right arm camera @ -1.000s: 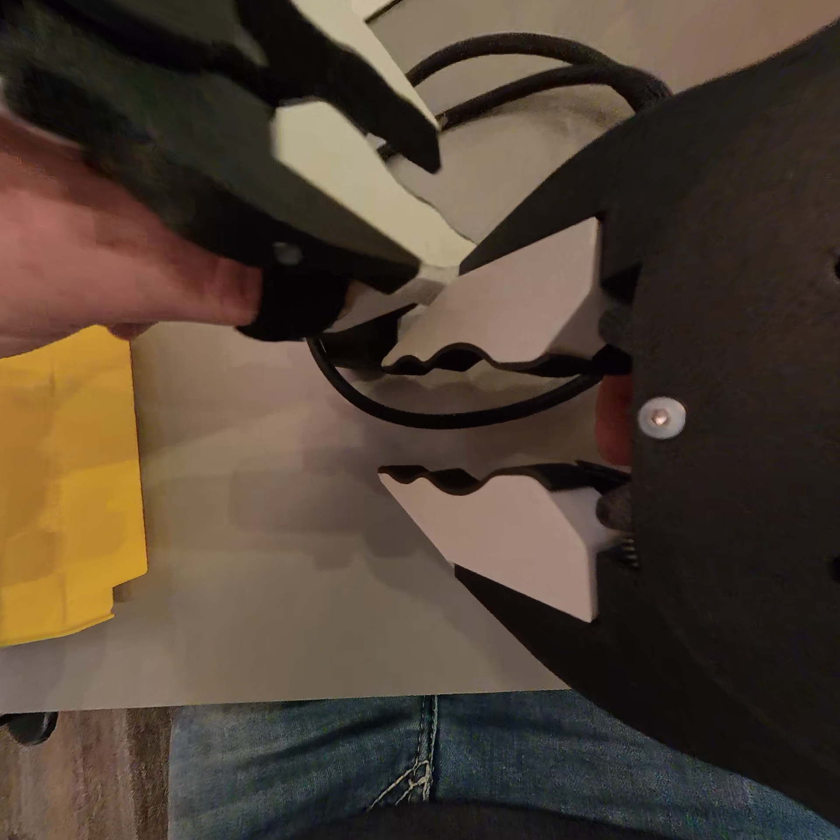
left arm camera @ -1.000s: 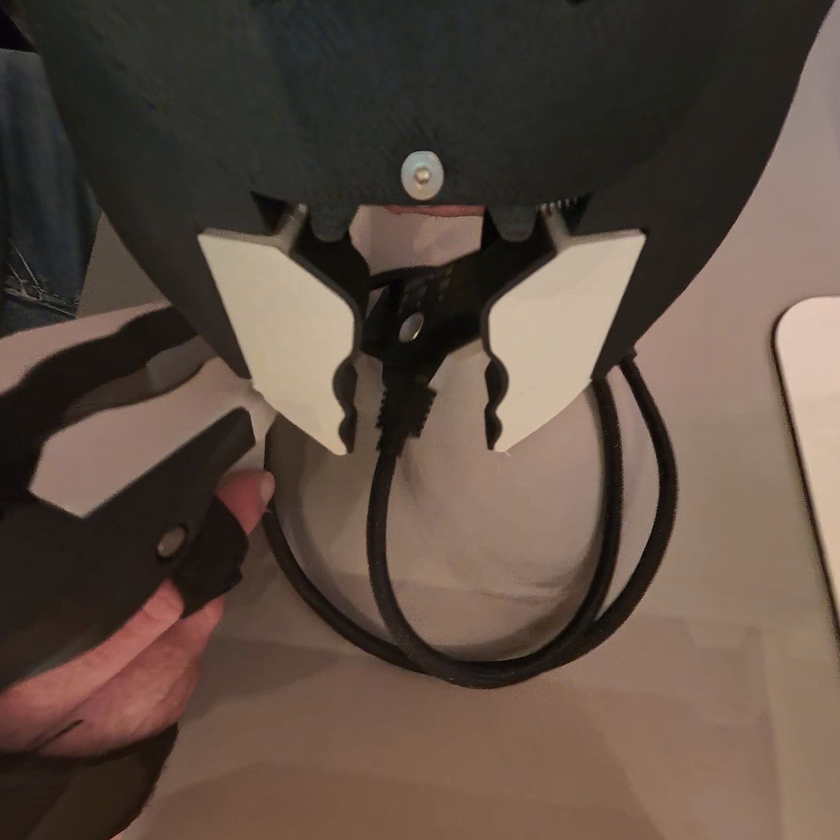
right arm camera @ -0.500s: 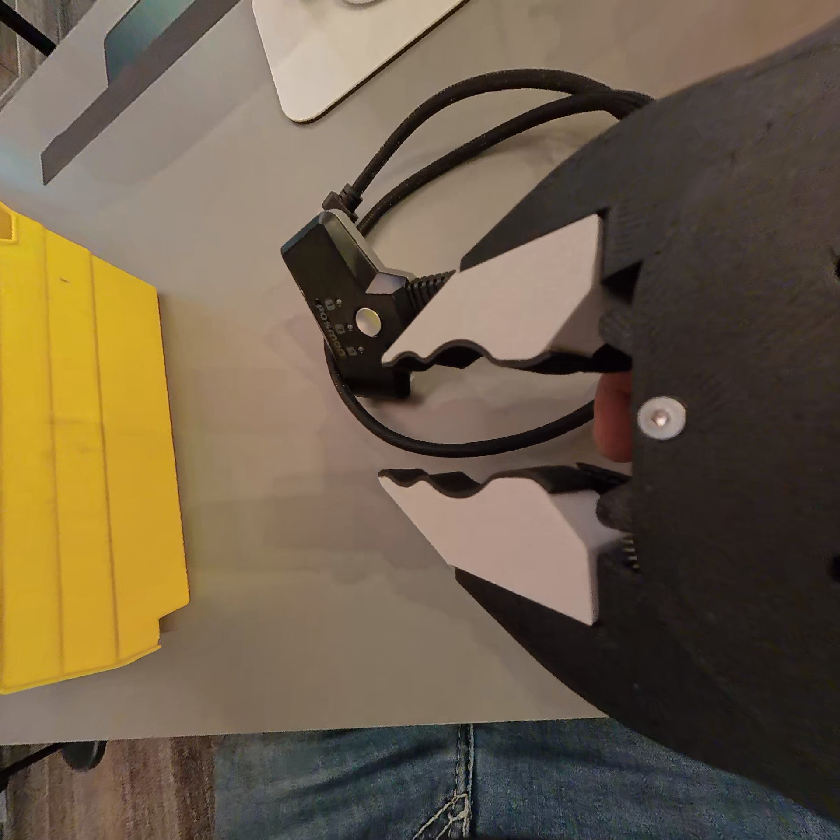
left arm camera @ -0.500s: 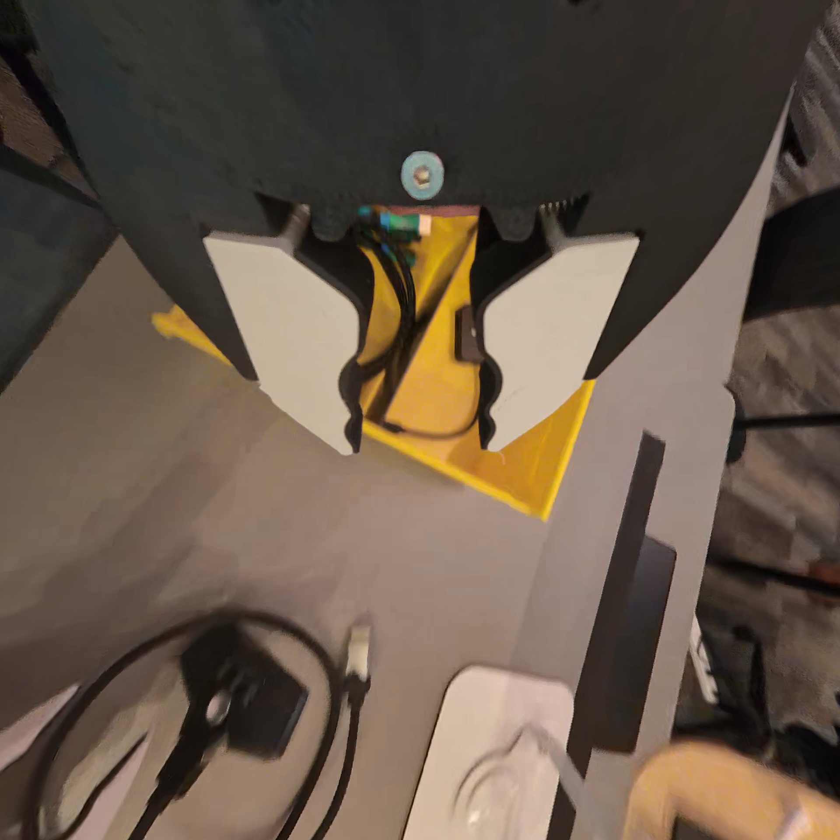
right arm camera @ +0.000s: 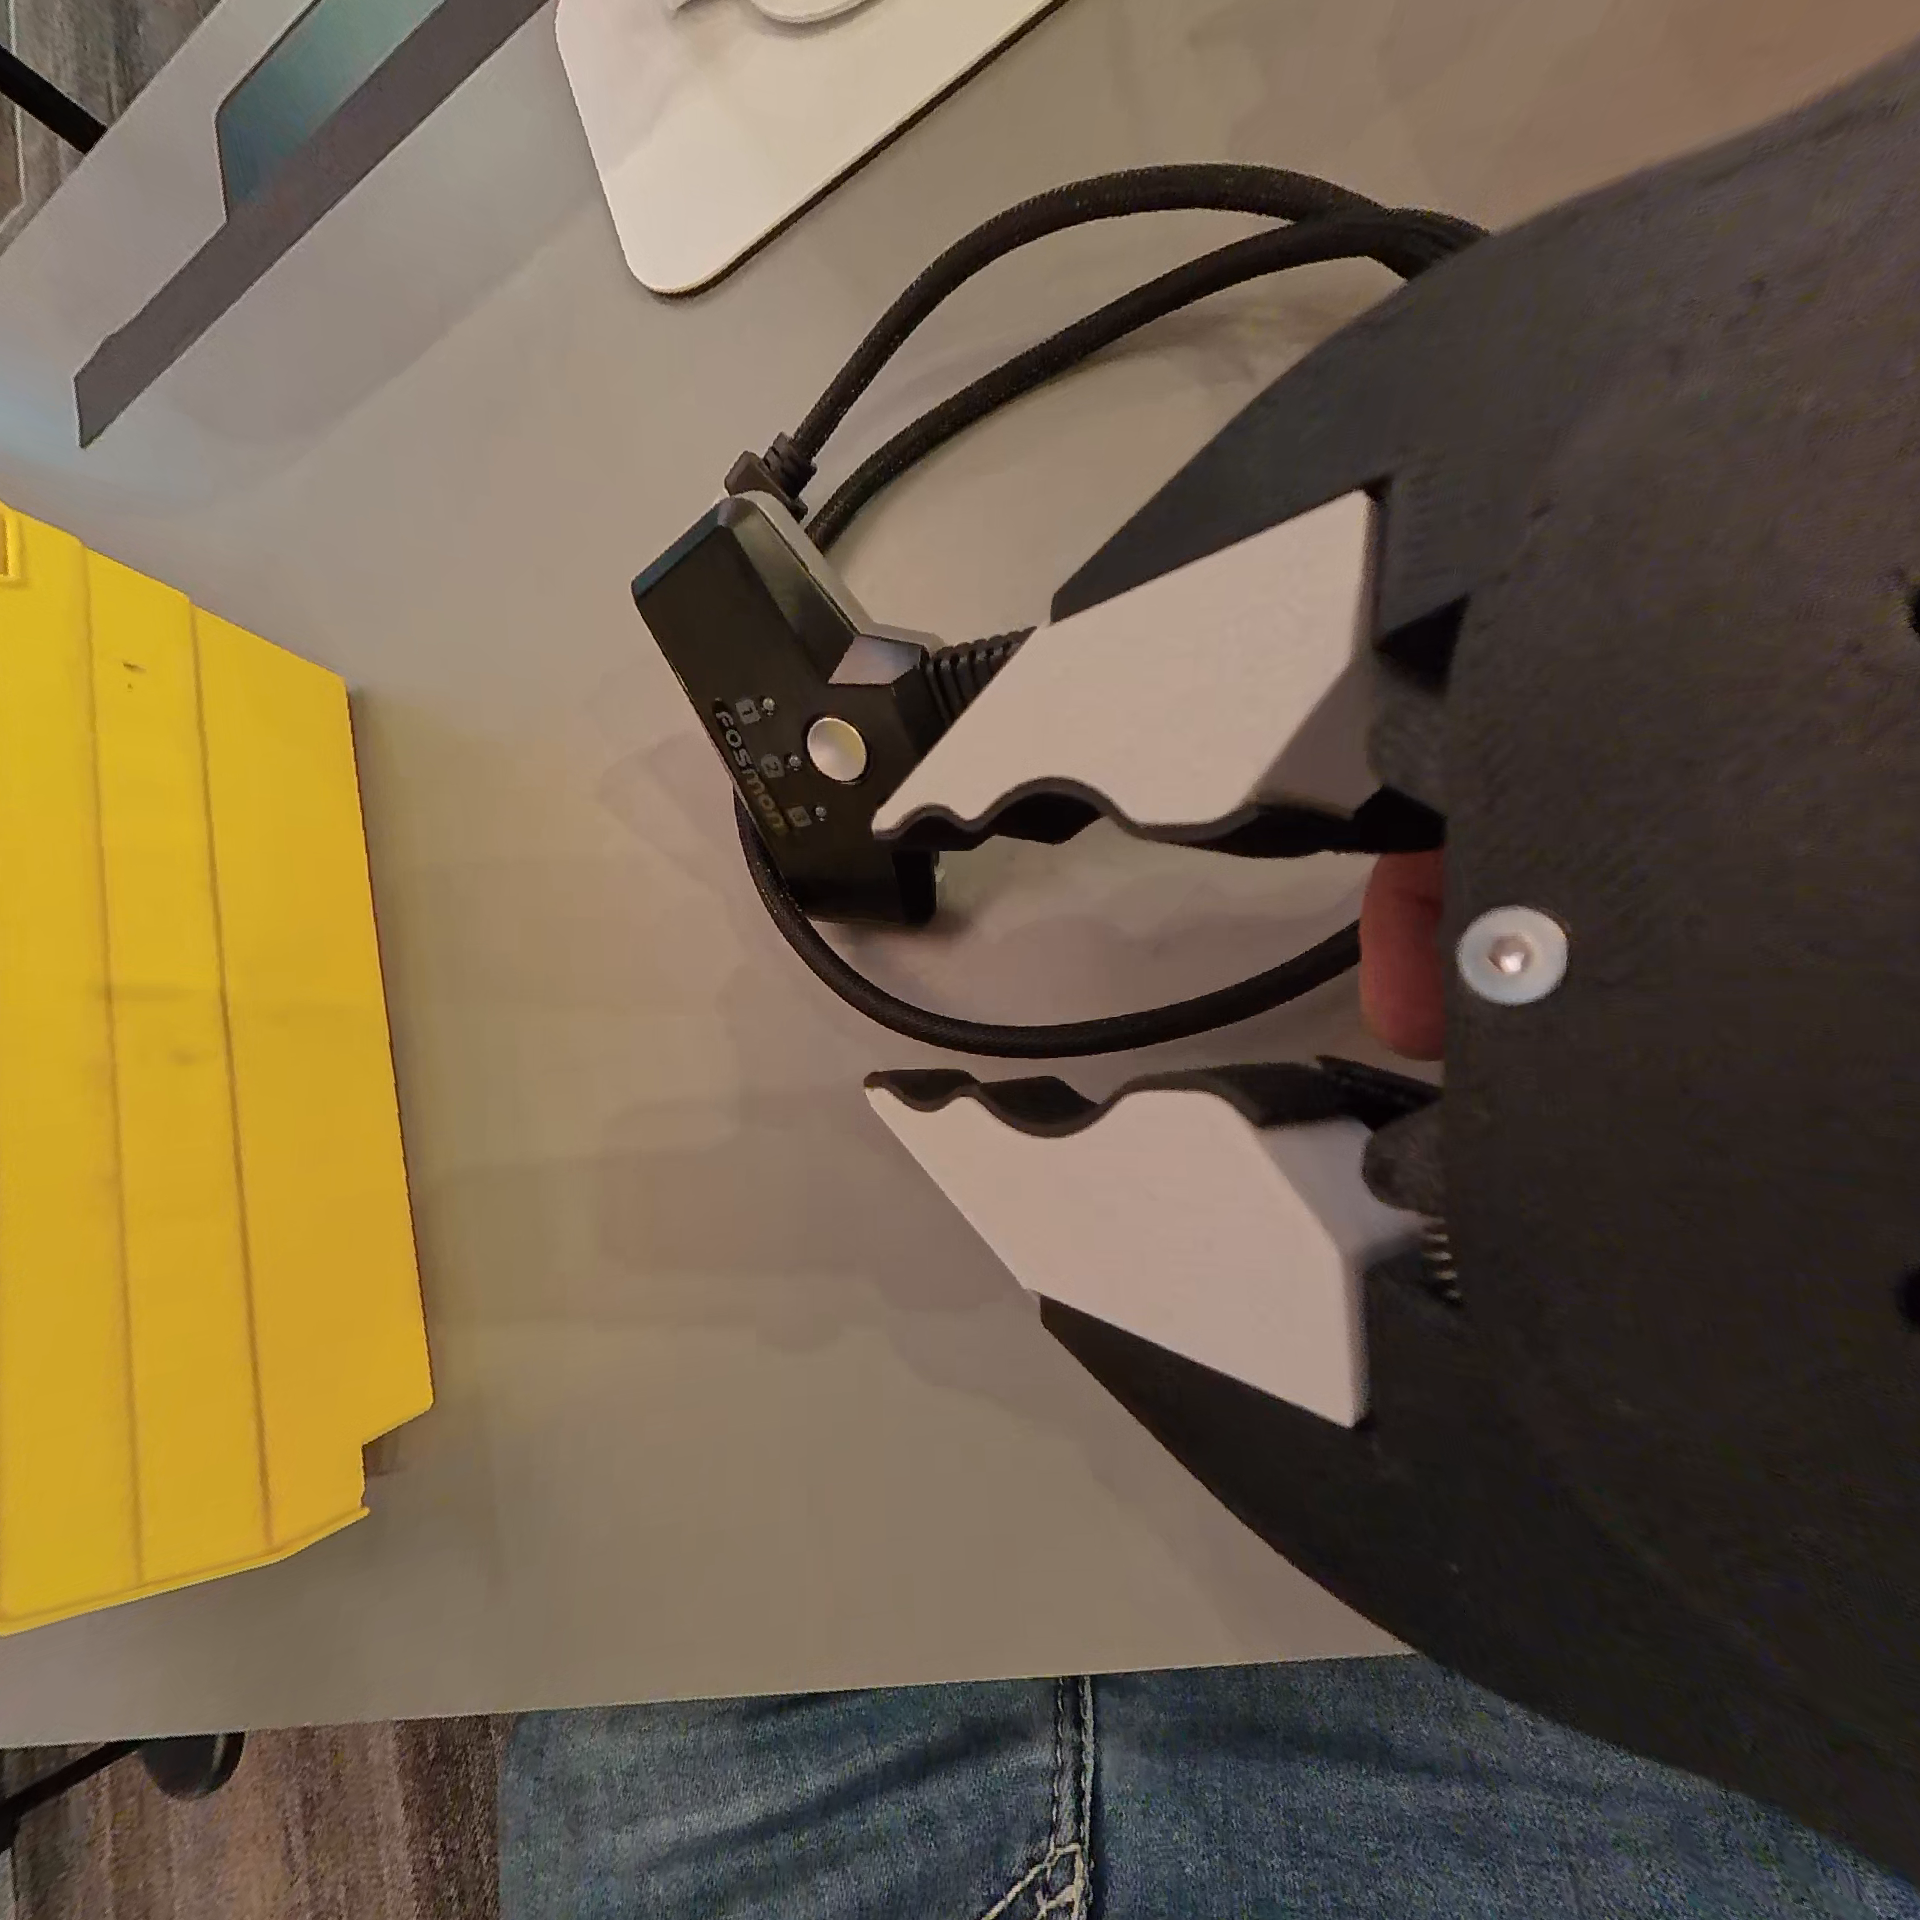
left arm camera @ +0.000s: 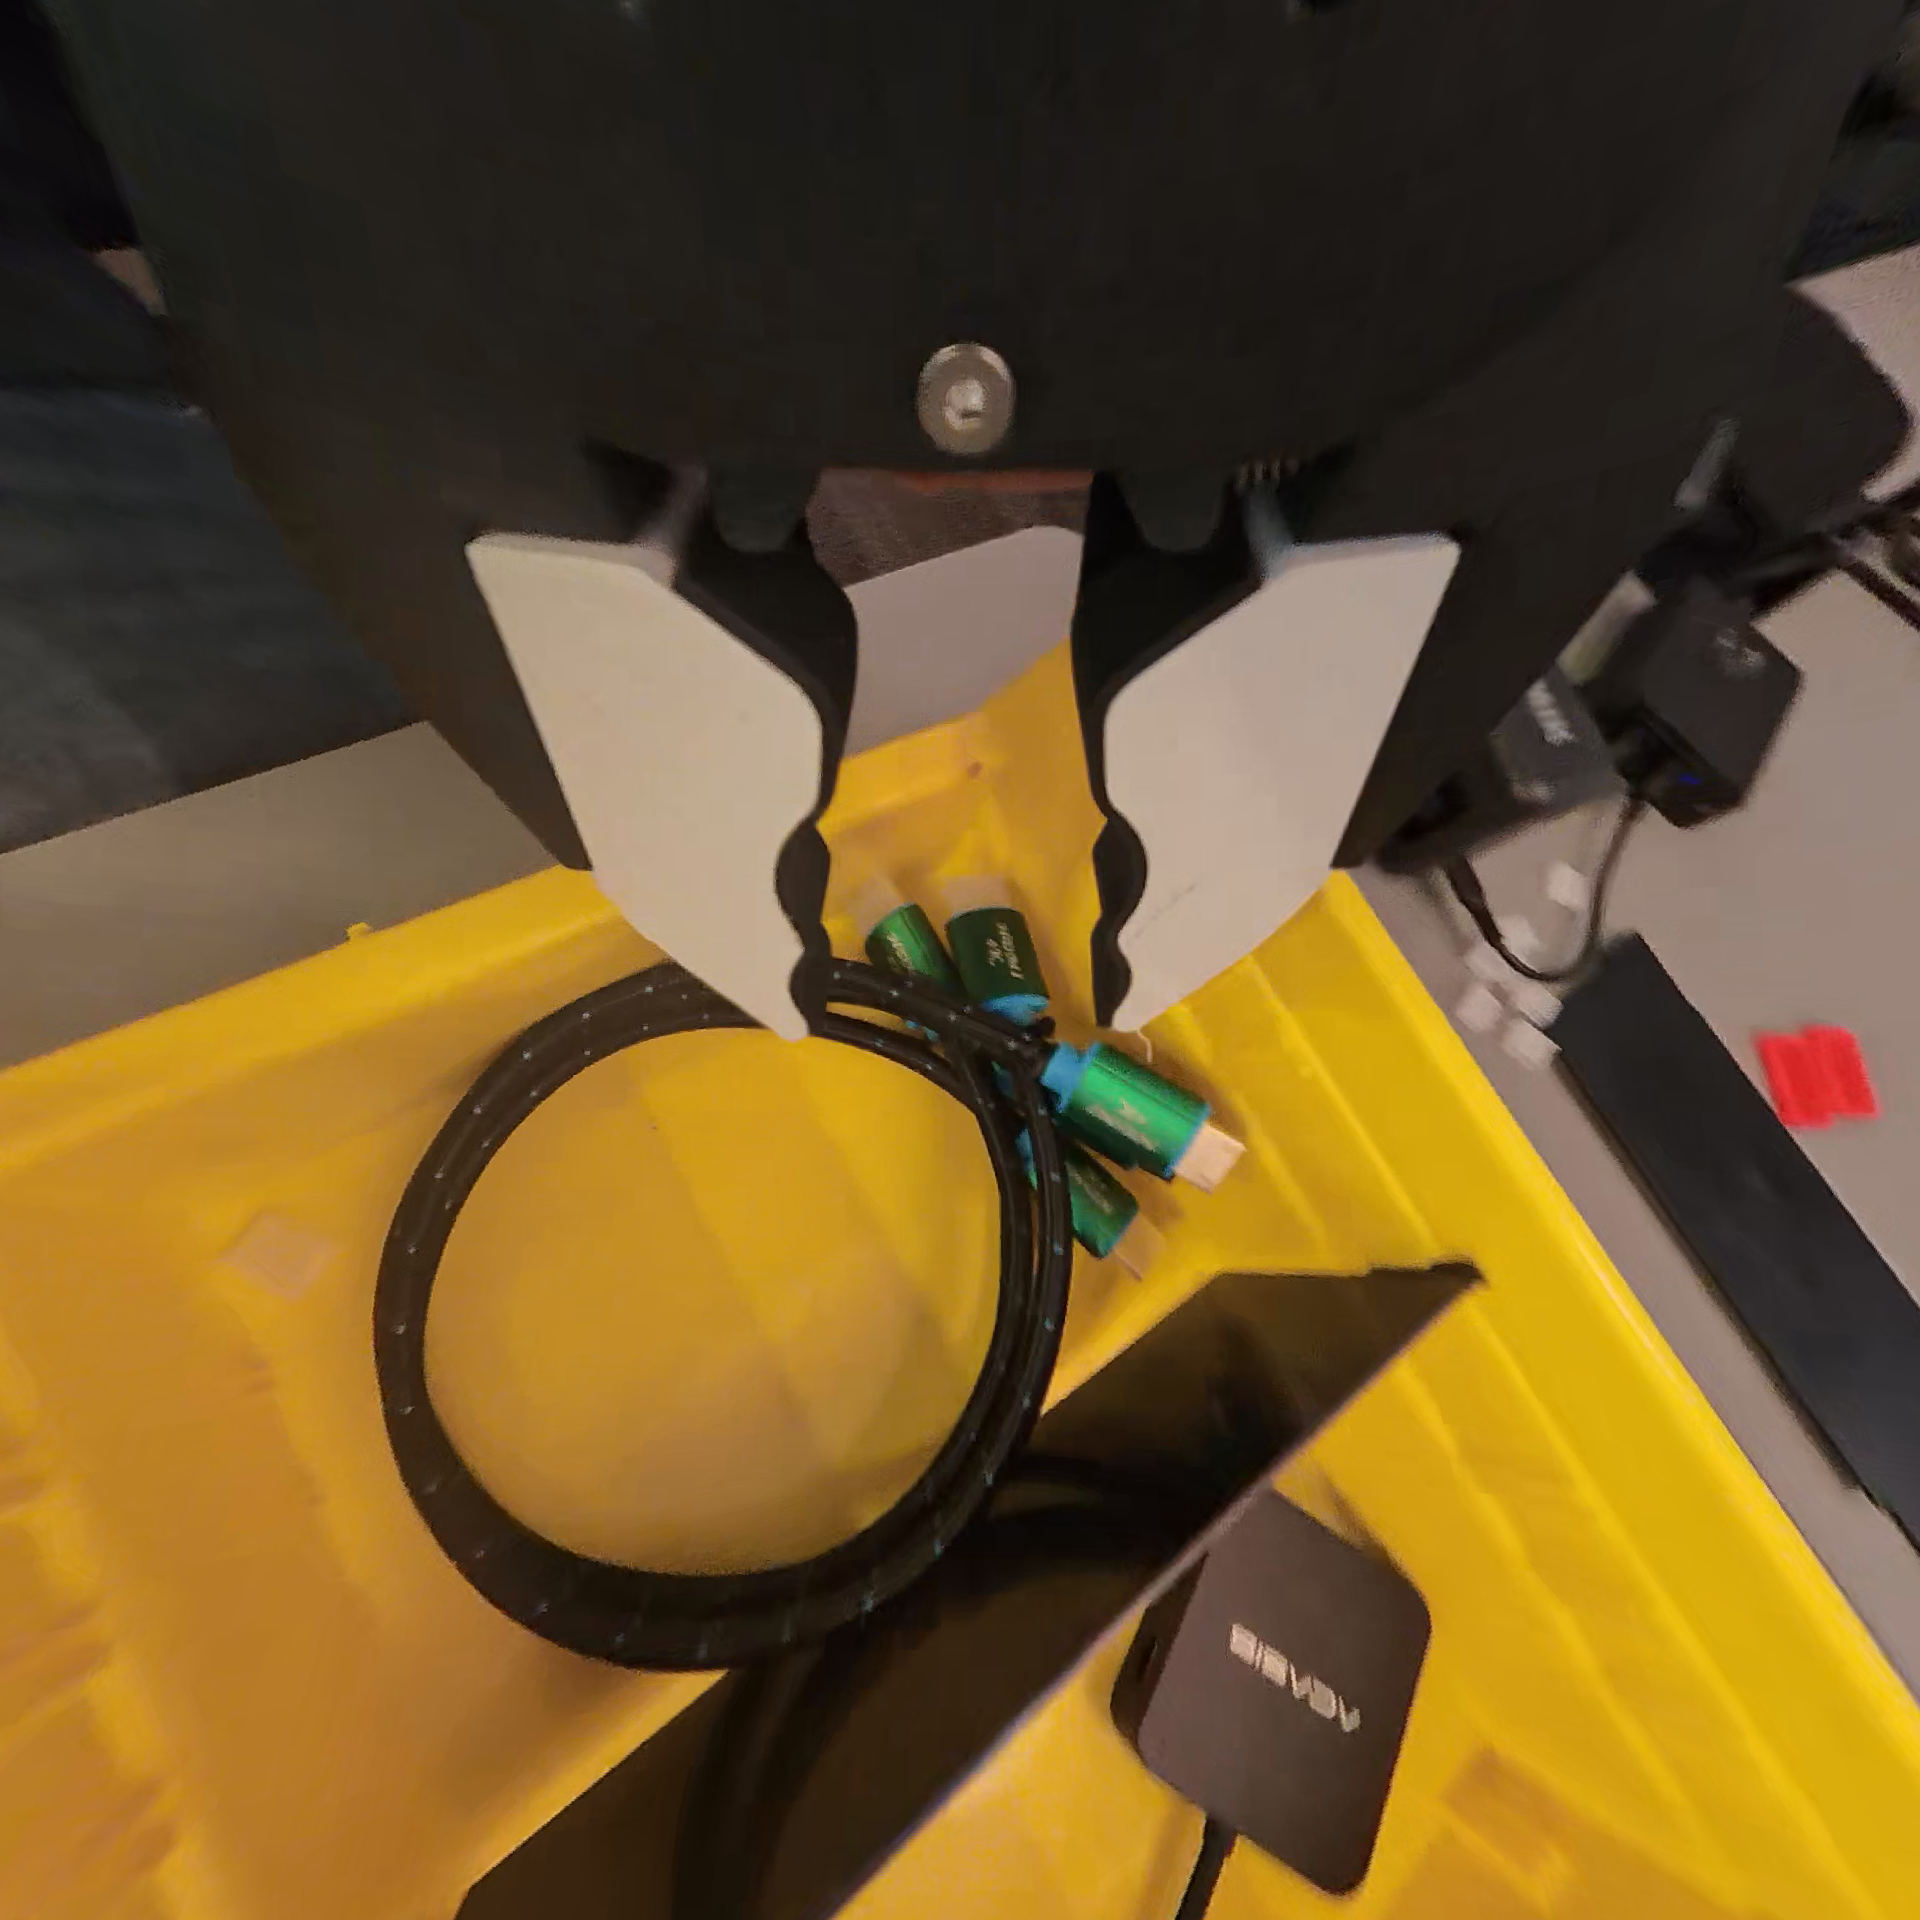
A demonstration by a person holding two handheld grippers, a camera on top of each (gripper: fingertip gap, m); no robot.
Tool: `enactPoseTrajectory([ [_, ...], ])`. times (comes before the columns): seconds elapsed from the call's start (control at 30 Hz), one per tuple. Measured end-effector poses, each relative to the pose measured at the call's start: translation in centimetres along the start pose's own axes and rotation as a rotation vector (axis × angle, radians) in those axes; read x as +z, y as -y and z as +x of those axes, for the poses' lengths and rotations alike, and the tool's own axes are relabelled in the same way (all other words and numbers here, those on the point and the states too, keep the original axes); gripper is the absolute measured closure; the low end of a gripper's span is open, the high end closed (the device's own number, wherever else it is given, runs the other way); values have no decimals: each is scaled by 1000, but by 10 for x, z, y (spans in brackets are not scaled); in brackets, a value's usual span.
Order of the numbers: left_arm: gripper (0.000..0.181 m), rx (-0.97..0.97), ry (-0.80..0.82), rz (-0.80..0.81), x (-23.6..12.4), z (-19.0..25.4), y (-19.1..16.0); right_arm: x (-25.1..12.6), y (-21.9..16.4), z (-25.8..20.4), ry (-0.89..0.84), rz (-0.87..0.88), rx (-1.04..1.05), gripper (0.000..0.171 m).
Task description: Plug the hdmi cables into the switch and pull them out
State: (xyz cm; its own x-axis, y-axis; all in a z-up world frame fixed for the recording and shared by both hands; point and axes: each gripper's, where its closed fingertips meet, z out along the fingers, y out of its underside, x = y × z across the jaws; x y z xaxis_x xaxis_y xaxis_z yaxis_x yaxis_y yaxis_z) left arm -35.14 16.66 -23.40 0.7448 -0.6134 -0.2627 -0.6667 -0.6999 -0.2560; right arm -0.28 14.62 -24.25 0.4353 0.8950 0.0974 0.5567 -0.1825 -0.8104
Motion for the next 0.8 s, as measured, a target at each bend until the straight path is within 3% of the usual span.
enactPoseTrajectory([
  [0.17, 137, -108, 0, -64, 25, 8, -18, 2, 1, -2, 5, -3, -7, 131],
  [0.27, 152, -146, 41, -61, 34, 2, -17, -1, 2, -1, -4, 1, -9, 131],
  [0.3, 164, -155, 52, -50, 33, -1, -15, -3, 3, 1, -10, 5, -6, 131],
  [0.37, 167, -182, 25, -12, 32, -2, -11, -5, 4, 3, -16, 13, 1, 132],
  [0.53, 169, -166, 45, 28, 30, -4, -9, -4, 4, 4, -18, 15, 11, 133],
  [0.8, 172, -67, 104, 211, -3, -17, 16, -5, 5, 6, -24, 19, 22, 135],
])
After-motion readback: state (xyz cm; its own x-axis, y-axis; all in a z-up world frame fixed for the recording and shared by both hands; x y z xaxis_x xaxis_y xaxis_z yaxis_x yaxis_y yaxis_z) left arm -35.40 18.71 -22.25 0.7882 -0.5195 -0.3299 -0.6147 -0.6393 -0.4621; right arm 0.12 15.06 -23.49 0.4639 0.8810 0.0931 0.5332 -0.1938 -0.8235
